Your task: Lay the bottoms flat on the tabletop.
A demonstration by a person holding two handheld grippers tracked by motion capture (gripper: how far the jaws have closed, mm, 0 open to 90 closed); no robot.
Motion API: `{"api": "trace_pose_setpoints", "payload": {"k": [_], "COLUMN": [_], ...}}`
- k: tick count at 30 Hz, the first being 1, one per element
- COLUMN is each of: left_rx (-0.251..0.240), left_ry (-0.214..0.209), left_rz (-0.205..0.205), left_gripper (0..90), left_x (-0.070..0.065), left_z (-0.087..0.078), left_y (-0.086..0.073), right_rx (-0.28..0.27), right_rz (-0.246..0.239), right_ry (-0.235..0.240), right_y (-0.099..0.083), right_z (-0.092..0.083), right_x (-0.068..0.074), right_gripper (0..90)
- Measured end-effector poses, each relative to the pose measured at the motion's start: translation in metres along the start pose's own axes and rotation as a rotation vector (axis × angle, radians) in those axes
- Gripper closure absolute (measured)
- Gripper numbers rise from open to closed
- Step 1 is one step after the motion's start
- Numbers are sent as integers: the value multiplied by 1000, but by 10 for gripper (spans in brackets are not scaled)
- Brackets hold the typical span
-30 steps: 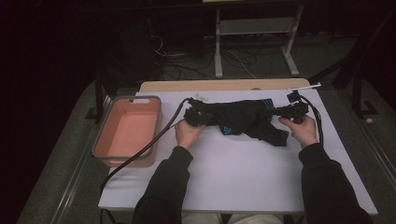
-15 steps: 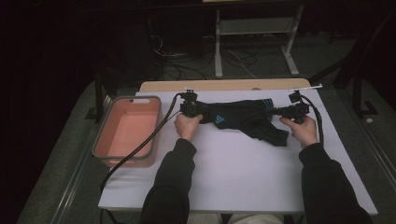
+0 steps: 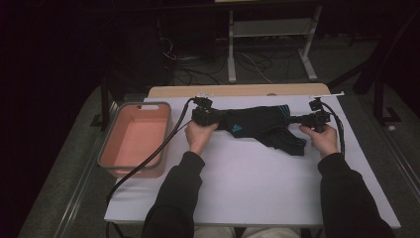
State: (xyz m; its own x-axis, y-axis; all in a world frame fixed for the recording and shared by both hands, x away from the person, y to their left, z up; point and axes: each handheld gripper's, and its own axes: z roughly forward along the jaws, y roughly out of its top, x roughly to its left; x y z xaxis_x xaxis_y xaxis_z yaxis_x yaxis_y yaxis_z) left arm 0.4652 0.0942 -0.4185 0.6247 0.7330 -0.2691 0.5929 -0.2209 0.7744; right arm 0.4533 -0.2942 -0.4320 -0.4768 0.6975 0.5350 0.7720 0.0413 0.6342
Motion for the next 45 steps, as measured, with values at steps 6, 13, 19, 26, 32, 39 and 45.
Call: {"api": "trace_pose_setpoints", "payload": {"k": [6, 13, 19, 26, 32, 39, 45], "left_rx": [29, 88, 125, 89, 47, 76, 86], "left_ry": [-107, -169, -151, -121, -74, -68, -59], "left_rz": [29, 75, 92, 92, 101, 123, 147], "left_gripper": [698, 753, 775, 759, 675, 614, 592], "left_x": [-20, -36, -33, -24, -19, -18, -23], "left_z": [1, 7, 16, 27, 31, 37, 40], "left_y": [-15, -29, -36, -39, -38, -45, -44], "right_rx": [4, 9, 11, 19, 20, 19, 16], "right_rz": [1, 4, 5, 8, 13, 13, 19], "right_ry": [-1, -3, -6, -9, -8, -7, -6], "right_y": [0, -1, -1, -1, -1, -1, -1], "right_z": [1, 2, 3, 5, 5, 5, 5], "right_x": [0, -1, -1, -1, -2, -2, -3], "right_gripper": [817, 816, 815, 815, 815, 815, 815]}}
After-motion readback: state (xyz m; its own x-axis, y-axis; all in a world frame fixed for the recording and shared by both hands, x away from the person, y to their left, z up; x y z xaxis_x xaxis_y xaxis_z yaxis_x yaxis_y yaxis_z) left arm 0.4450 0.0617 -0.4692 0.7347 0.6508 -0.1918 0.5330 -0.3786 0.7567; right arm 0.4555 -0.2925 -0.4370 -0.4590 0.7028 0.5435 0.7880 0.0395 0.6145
